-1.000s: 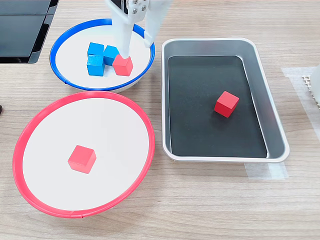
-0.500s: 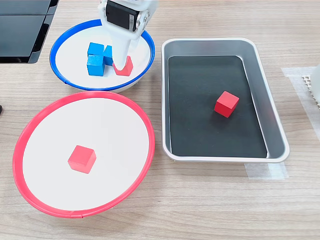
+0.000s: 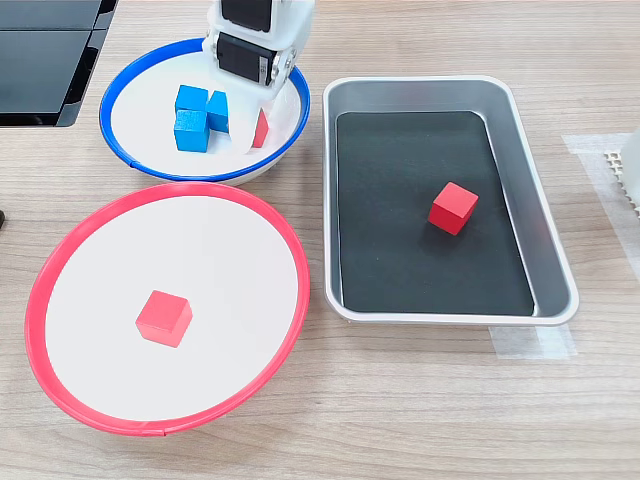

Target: Resolve any anomalies and move all blocks to matching dishes

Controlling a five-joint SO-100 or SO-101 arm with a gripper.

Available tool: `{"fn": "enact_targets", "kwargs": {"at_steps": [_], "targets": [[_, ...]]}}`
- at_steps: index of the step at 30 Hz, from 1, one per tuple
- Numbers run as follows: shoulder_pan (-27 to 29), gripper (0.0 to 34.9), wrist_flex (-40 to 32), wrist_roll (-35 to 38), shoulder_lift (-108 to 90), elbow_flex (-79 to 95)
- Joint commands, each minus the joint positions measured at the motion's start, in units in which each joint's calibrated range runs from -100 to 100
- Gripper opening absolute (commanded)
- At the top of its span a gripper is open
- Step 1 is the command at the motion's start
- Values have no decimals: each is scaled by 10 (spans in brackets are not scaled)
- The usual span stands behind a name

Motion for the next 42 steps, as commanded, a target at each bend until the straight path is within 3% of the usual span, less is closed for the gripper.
{"fn": "enact_targets", "kwargs": {"at_steps": [1,2,3,12,21,23,25,26,28,32,36,37,42], "targets": [[-14,85,-3,-4,1,-13],[-18,16,-3,-6,1,-12],[-22,4,0,-10,1,-15],[-93,3,99,-100,-92,-90],[-265,3,90,-257,-126,-100],[-291,50,96,-262,-118,-83],[-303,153,96,-264,-109,-65],[-307,185,92,-264,-104,-58],[-308,195,88,-265,-96,-54],[-294,158,90,-267,-108,-46],[-263,54,121,-265,-179,11],[-254,5,133,-263,-208,39],[-183,4,151,-228,-385,269]]}}
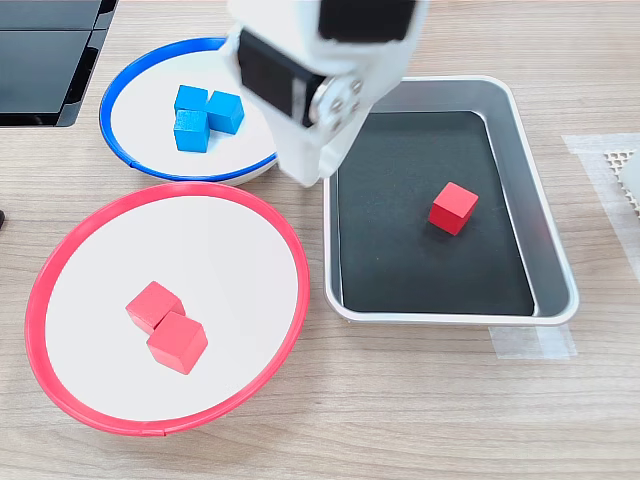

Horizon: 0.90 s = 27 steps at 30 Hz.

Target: Resolve any anomalies and move all blocks to matching dishes

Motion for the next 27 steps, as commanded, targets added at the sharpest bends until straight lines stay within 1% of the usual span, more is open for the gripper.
{"fn": "enact_targets", "kwargs": {"at_steps": [1,3,5,6,8,10,12,14,18,22,23,24,25,27], "targets": [[59,10,2,24,-168,189],[84,48,-19,42,-226,290],[105,79,-62,53,-276,389],[113,101,-82,61,-296,433],[121,135,-125,72,-332,512],[122,185,-163,83,-358,572],[116,199,-198,85,-375,615],[107,202,-217,87,-386,645],[97,205,-212,95,-388,665],[94,186,-233,99,-378,679],[94,174,-240,100,-376,683],[94,140,-247,101,-373,685],[94,121,-254,101,-371,686],[93,94,-269,104,-370,693]]}}
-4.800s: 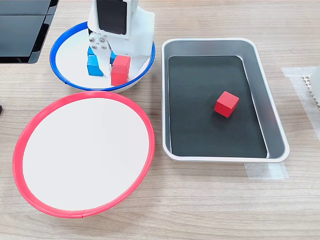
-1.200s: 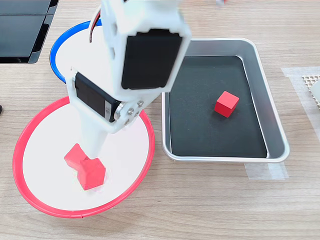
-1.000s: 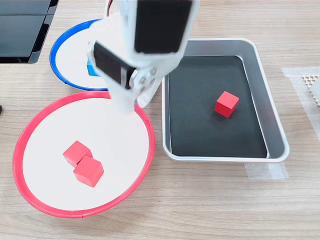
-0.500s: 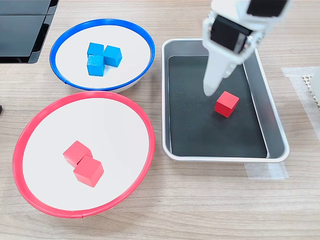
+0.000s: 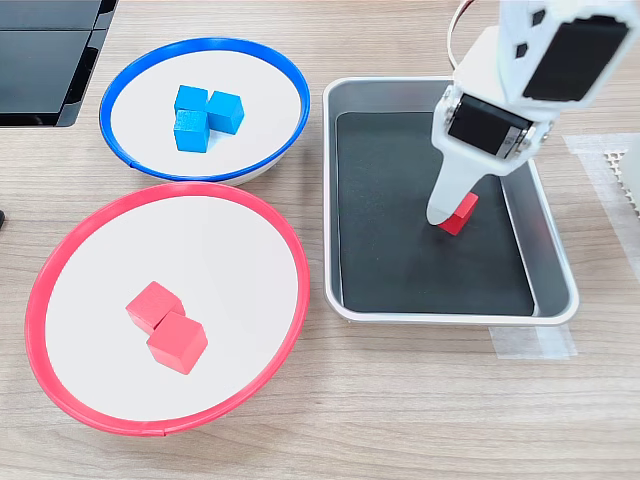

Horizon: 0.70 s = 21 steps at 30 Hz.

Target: Resolve any anomalies and move all blocks to matching dishes

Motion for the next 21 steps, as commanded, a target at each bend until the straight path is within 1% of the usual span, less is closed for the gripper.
{"fn": "enact_targets", "kwargs": {"at_steps": [1,4,5,7,11,14,18,21], "targets": [[2,80,-29,5,3,10],[-1,59,-36,11,5,20],[-2,34,-36,13,5,21],[-6,4,-35,13,7,23],[-13,3,-10,4,11,-7],[-22,3,49,-10,25,-80],[-46,3,142,-45,63,-243],[-69,3,178,-84,117,-397]]}}
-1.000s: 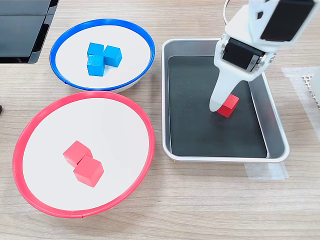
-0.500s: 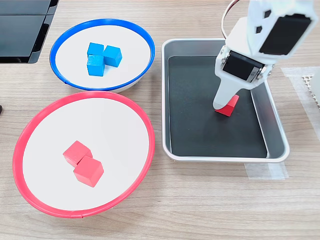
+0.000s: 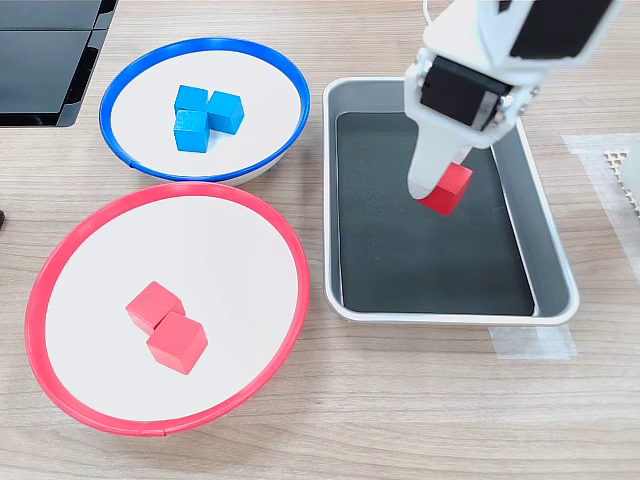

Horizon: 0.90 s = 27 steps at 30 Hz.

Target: Resolve any anomalies and move all blocks to matching dishes

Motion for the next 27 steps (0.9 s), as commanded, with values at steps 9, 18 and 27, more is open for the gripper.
{"fn": "enact_targets", "kwargs": {"at_steps": [9,18,27], "targets": [[-84,3,-44,-115,327,-522],[-88,145,-144,-95,380,-495],[-40,2,-301,-162,95,-200]]}}
